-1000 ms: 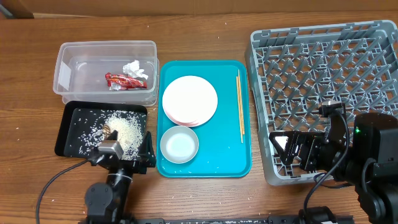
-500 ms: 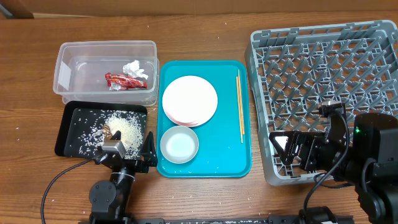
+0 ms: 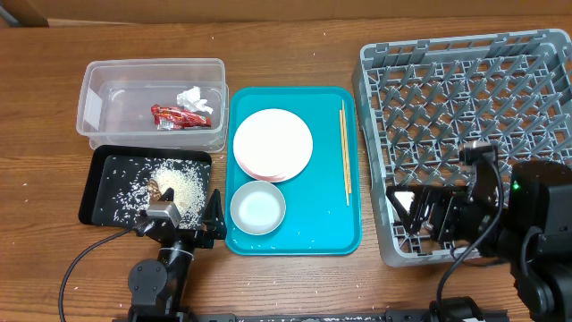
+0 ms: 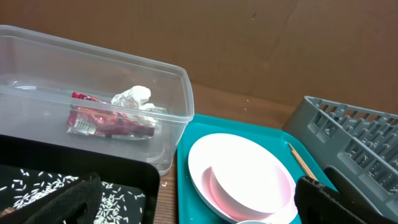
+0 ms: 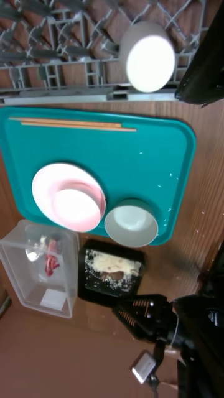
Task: Sort waste into correct bins and load items into the dishwasher
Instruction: 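Reach the right gripper to the grey bowl and grasp its rim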
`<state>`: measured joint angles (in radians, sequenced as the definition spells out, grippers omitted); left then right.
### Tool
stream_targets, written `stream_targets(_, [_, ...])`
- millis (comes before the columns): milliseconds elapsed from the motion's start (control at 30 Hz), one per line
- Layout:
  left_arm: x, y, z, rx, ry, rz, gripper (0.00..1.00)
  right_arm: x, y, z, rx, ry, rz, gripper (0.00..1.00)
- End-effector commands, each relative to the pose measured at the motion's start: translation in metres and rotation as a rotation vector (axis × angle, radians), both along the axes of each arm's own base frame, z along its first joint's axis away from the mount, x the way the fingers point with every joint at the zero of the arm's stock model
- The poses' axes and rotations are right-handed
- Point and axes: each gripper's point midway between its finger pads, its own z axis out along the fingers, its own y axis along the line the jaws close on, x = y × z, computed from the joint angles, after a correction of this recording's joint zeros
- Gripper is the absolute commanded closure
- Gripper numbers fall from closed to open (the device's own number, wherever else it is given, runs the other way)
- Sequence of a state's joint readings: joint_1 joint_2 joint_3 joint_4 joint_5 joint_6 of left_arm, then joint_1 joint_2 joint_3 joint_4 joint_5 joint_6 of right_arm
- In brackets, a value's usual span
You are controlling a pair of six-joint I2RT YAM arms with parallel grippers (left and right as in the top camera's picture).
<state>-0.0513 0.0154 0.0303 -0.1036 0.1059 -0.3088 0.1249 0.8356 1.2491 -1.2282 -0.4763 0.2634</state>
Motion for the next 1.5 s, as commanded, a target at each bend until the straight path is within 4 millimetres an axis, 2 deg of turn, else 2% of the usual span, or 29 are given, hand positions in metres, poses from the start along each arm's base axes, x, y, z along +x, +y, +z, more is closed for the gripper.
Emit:
stream_targets(0, [0.000, -0.001, -0.001, -0.011, -0.006, -0.007, 0.00, -0.004, 0.028, 0.030, 0.142, -0.070, 0.149, 0.00])
stream_targets(67, [0.000, -0.001, -0.001, -0.011, -0.006, -0.007, 0.00, 0.000, 0.038, 0.034, 0.194, -0.056, 0.192, 0.00])
stream_targets(167, [0.000, -0.001, -0.001, -0.011, -0.006, -0.007, 0.00, 0.009, 0.048, 0.018, 0.165, 0.014, 0.212, 0.05])
stream_targets(300, [0.000, -0.001, -0.001, -0.011, -0.006, -0.007, 0.00, 0.023, 0.072, -0.033, -0.010, 0.160, 0.215, 0.05])
stream_targets(433, [0.000, -0.001, -0.001, -0.011, -0.006, -0.007, 0.00, 0.019, 0.120, -0.099, -0.220, 0.324, 0.282, 0.06])
stream_targets(533, [0.000, -0.001, -0.001, -0.011, -0.006, -0.007, 0.00, 0.019, 0.142, -0.142, -0.330, 0.400, 0.291, 0.08])
stream_targets(633, [0.000, -0.001, -0.001, -0.011, -0.006, -0.007, 0.00, 0.029, 0.159, -0.181, -0.383, 0.468, 0.254, 0.08])
stream_targets(767, [0.000, -0.001, -0.001, -0.011, -0.006, -0.007, 0.00, 0.049, 0.181, -0.217, -0.373, 0.484, 0.235, 0.16])
stream_targets(867, [0.000, -0.001, -0.001, -0.011, -0.006, -0.007, 0.00, 0.056, 0.197, -0.237, -0.341, 0.499, 0.259, 0.34])
stream_targets(900, [0.000, -0.001, -0.001, -0.011, -0.006, -0.007, 0.00, 0.056, 0.199, -0.244, -0.343, 0.508, 0.257, 0.37])
stream_targets(967, [0.000, -0.001, -0.001, -0.011, -0.006, -0.007, 0.00, 0.057, 0.197, -0.257, -0.358, 0.549, 0.205, 0.48])
stream_targets(1067, [0.000, -0.001, -0.001, -0.011, -0.006, -0.007, 0.00, 0.057, 0.194, -0.264, -0.367, 0.573, 0.180, 0.62])
stream_targets(1267, [0.000, -0.001, -0.001, -0.011, -0.006, -0.007, 0.00, 0.061, 0.189, -0.265, -0.385, 0.560, 0.160, 0.65])
stream_targets(1400, [0.000, -0.001, -0.001, -0.011, -0.006, -0.007, 0.00, 0.058, 0.201, -0.268, -0.367, 0.528, 0.187, 0.62])
stream_targets(1467, [0.000, -0.001, -0.001, -0.011, -0.006, -0.007, 0.00, 0.053, 0.204, -0.274, -0.374, 0.515, 0.200, 0.67])
